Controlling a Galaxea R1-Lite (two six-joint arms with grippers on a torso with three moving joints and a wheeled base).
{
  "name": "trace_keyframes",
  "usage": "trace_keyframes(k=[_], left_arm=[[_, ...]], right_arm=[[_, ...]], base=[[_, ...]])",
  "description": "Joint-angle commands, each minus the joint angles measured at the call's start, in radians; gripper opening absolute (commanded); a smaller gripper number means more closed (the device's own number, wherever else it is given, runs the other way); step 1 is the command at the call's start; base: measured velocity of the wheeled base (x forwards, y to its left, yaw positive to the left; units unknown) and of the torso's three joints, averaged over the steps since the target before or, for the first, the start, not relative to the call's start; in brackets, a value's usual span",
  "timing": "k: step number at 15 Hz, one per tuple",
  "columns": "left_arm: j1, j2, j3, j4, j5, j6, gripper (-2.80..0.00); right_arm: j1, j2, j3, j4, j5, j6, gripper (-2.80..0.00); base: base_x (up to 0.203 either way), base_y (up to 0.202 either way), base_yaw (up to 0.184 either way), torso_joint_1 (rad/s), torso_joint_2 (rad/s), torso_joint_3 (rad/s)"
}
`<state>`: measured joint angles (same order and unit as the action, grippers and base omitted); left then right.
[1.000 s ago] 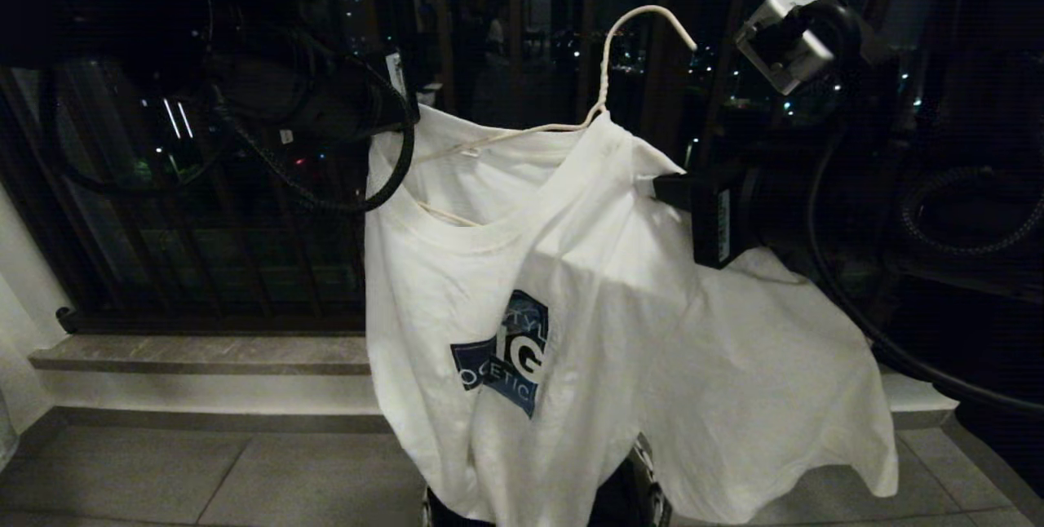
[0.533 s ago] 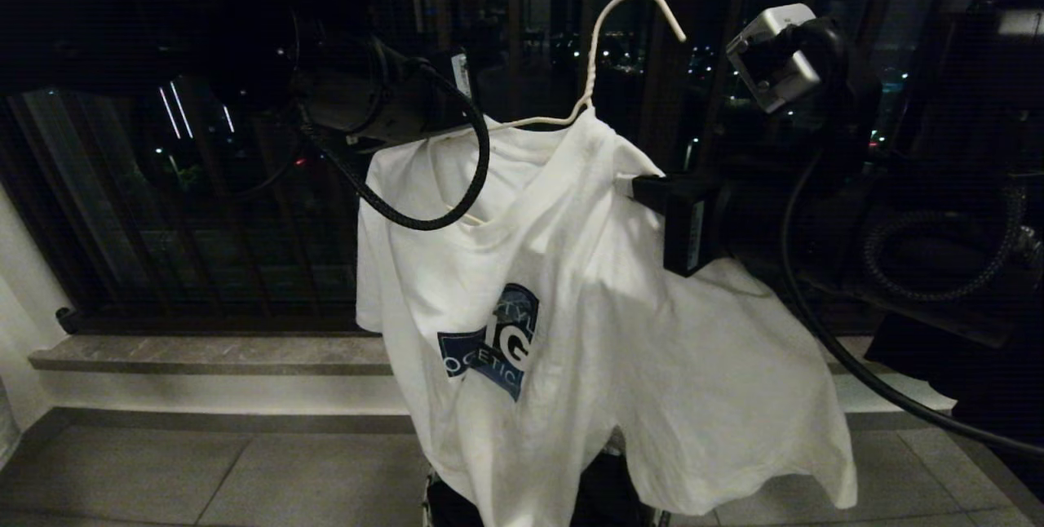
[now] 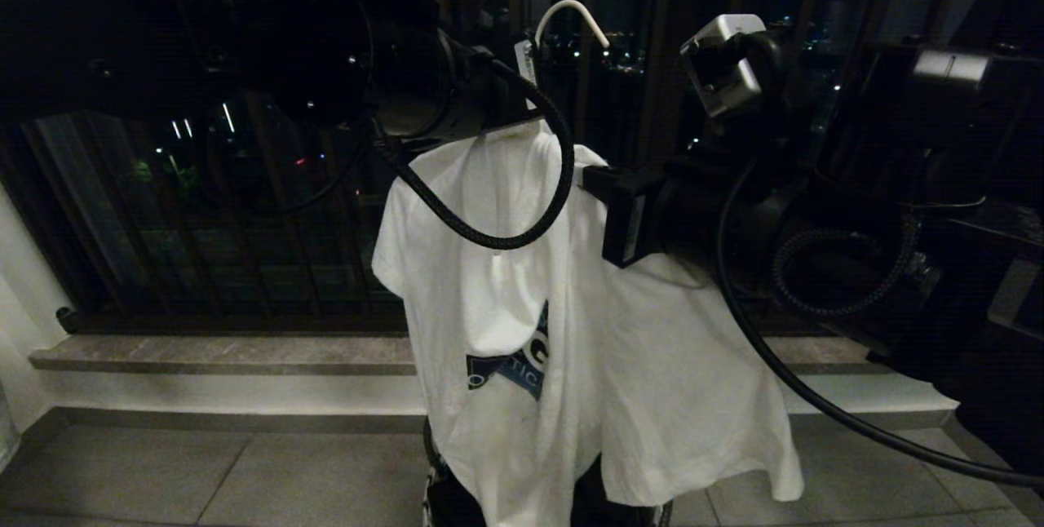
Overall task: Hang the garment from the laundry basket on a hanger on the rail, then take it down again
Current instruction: Hang the clothes on the clothes rack
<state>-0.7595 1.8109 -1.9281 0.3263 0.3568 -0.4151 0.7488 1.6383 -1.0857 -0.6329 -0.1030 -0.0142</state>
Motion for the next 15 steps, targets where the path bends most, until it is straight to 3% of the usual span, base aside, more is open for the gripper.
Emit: trace_keyframes(k=[1, 12, 13, 15], left_arm=[[-0.001, -0.02, 0.008, 0.003, 0.004, -0.002, -2.8], [0.008, -0.033, 0.066, 0.008, 0.028, 0.004, -2.8], [0.008, -0.04, 0.07, 0.008, 0.028, 0.005, 0.0], [0.009, -0.051, 0.082, 0.008, 0.028, 0.021, 0.0]], right_arm=[[0.004, 0.011, 0.001, -0.026, 0.0, 0.005, -2.8], [0.005, 0.015, 0.006, -0.054, 0.002, 0.008, -2.8], [0.004, 0.015, 0.006, -0.054, 0.002, 0.008, -2.8], [0.005, 0.014, 0.006, -0.057, 0.002, 0.01, -2.8]], base=[[0.0, 0.0, 0.0, 0.0, 0.0, 0.0], [0.0, 0.0, 0.0, 0.0, 0.0, 0.0], [0.0, 0.0, 0.0, 0.0, 0.0, 0.0], [0.0, 0.0, 0.0, 0.0, 0.0, 0.0]])
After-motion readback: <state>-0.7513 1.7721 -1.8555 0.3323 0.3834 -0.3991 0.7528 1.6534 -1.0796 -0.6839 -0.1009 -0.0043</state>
